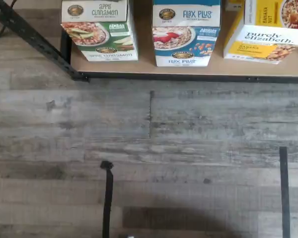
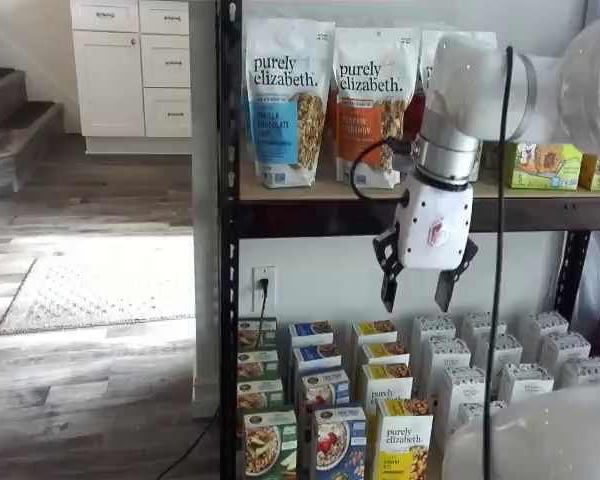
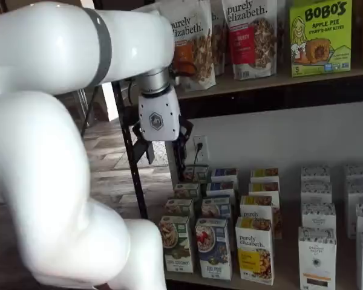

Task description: Pick up the blue and white box that is on the bottom shelf, the second box from the left

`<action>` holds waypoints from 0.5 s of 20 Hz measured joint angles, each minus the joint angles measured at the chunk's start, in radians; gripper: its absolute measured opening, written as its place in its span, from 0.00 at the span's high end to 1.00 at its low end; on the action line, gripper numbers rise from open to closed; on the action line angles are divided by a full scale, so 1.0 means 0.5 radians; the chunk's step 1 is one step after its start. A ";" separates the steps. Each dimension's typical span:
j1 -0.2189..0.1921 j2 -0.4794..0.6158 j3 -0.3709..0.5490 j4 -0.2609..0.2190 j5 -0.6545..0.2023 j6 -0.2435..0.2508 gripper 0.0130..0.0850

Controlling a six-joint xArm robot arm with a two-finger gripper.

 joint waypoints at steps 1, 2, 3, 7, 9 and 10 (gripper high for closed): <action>0.003 0.016 0.013 -0.002 -0.029 0.001 0.00; 0.005 0.035 0.027 -0.001 -0.060 0.001 0.00; 0.008 0.053 0.043 -0.004 -0.098 0.002 0.00; -0.016 0.107 0.101 0.021 -0.238 -0.040 0.00; -0.028 0.146 0.131 0.026 -0.317 -0.059 0.00; -0.028 0.164 0.140 0.025 -0.345 -0.062 0.00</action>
